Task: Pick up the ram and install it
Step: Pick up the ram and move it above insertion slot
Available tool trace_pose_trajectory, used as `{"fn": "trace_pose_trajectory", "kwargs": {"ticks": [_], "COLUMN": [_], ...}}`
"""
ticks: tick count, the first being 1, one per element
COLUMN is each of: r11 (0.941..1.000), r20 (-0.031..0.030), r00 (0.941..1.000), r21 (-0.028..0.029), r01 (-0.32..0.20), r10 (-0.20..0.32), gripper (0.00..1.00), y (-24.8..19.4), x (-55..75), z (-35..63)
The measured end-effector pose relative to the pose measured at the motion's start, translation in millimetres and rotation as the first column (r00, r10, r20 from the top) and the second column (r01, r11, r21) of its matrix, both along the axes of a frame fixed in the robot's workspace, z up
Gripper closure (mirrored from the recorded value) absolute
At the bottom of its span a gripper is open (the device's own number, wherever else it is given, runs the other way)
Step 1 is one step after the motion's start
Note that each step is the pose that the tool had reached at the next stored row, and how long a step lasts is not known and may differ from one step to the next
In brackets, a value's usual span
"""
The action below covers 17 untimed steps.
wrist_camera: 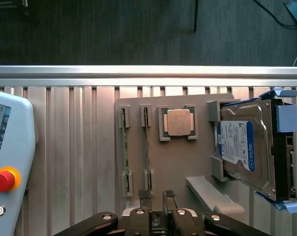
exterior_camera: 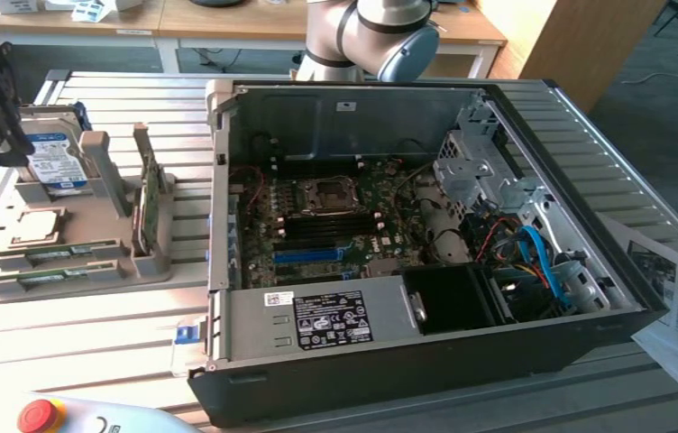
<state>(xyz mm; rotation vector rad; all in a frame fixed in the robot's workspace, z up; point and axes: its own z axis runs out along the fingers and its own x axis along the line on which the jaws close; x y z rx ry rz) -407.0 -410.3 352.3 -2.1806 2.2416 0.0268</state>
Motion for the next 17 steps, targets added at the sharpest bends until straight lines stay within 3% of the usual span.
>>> {"fn": "trace_pose_trajectory", "kwargs": {"ticks": [17], "r11": [1.0], "r20": [0.0], "r00": [1.0], "r21": [0.0], "r01": [0.0], "r10": [0.0], "gripper": [0.76], "y": [-0.8], "x": [0.0], "z": [-15.5]}}
